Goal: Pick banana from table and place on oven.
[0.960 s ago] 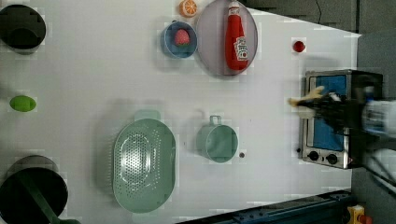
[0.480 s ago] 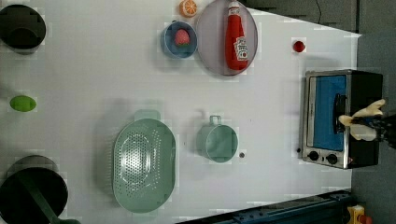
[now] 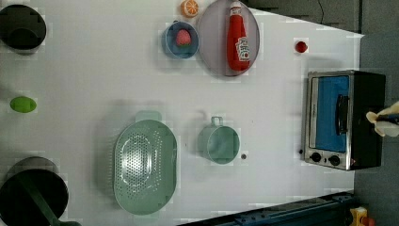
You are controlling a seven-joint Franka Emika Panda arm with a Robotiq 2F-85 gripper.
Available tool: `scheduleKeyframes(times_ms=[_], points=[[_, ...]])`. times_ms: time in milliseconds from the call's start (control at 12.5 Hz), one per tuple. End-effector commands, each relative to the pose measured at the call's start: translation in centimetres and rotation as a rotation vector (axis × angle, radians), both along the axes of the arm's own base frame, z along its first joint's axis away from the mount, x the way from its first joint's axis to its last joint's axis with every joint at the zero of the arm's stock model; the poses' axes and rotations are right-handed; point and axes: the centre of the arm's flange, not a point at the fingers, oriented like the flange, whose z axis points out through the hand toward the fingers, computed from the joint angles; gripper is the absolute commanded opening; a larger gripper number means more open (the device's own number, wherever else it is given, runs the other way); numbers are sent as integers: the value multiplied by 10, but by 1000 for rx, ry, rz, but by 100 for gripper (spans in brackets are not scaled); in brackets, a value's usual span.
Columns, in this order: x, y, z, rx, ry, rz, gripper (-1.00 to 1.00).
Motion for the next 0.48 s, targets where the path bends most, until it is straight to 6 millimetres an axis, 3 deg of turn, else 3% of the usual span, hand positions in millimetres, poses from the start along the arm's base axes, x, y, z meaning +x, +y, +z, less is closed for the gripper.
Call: scheduleKeyframes(times_ms=[80,480], points=[[-11,-86,-9,-22,-11,82,-64],[1,-185,-59,-89,37,233,-64]])
